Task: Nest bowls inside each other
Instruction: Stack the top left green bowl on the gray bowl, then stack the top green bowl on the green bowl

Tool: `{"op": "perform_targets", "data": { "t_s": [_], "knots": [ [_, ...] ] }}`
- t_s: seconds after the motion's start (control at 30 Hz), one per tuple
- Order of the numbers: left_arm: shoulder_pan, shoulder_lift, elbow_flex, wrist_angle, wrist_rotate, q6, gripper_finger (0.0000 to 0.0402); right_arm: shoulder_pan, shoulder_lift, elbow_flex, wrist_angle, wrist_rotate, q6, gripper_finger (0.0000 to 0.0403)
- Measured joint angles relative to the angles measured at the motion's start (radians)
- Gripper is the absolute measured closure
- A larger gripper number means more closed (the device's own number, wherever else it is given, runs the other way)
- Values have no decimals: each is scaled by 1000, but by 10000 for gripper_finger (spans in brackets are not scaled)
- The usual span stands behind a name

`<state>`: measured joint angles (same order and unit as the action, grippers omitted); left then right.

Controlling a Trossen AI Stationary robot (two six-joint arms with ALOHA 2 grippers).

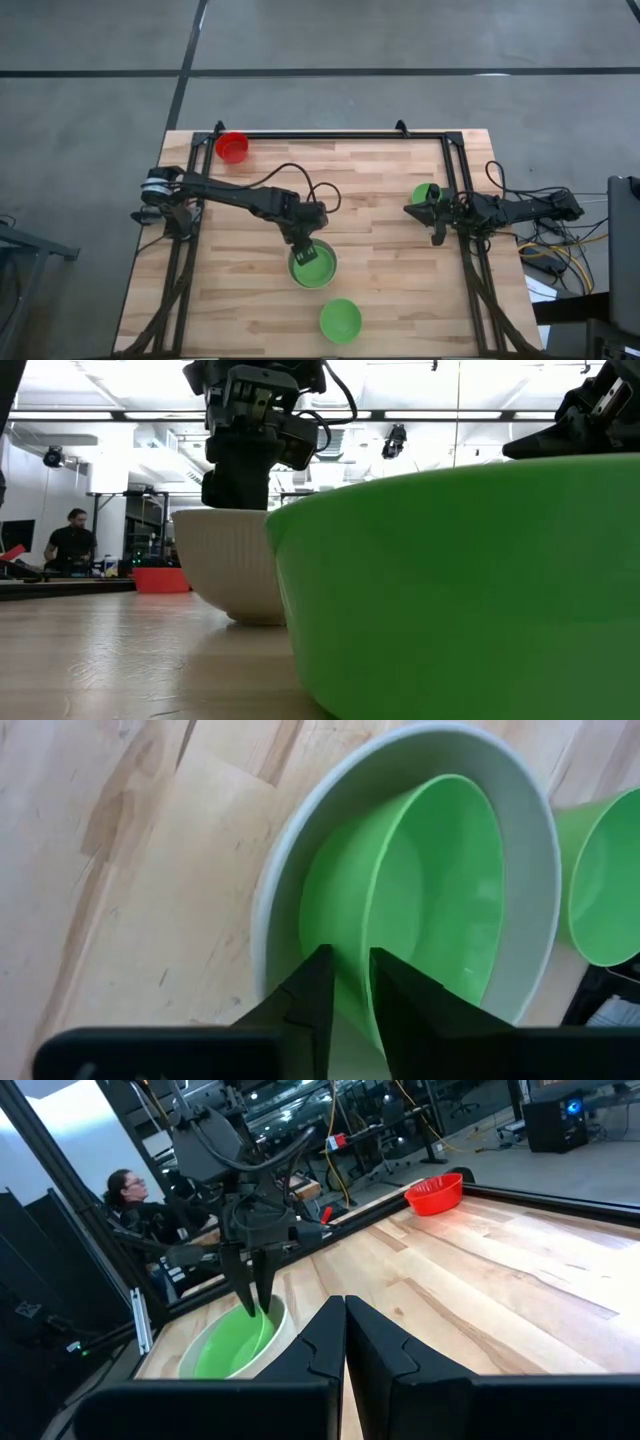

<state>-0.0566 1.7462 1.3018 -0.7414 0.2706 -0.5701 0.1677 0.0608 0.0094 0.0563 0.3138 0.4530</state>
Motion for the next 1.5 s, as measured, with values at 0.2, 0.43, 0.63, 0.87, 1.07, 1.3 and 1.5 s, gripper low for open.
{"op": "perform_targets", "data": {
  "t_s": [0.2, 0.43, 0.63, 0.87, 1.07, 1.3, 1.5],
  "knots": [
    [0, 0, 0, 18, 6, -4, 303, 0, 0, 0, 0, 0, 0, 394],
    [3, -4, 0, 31, 17, -4, 283, 0, 0, 0, 0, 0, 0, 394],
    [10, -30, 0, 28, -3, 14, 280, 0, 0, 0, 0, 0, 0, 394],
    [10, -54, 1, 10, -30, 18, 280, 0, 0, 0, 0, 0, 0, 394],
    [11, -80, 1, -10, -91, 39, 280, 0, 0, 0, 0, 0, 0, 394],
    [57, -177, 1, -17, -200, -9, 280, 0, 0, 0, 0, 0, 0, 394],
    [97, -240, 1, -8, -258, -9, 280, 0, 0, 0, 0, 0, 0, 394]
  ]
}}
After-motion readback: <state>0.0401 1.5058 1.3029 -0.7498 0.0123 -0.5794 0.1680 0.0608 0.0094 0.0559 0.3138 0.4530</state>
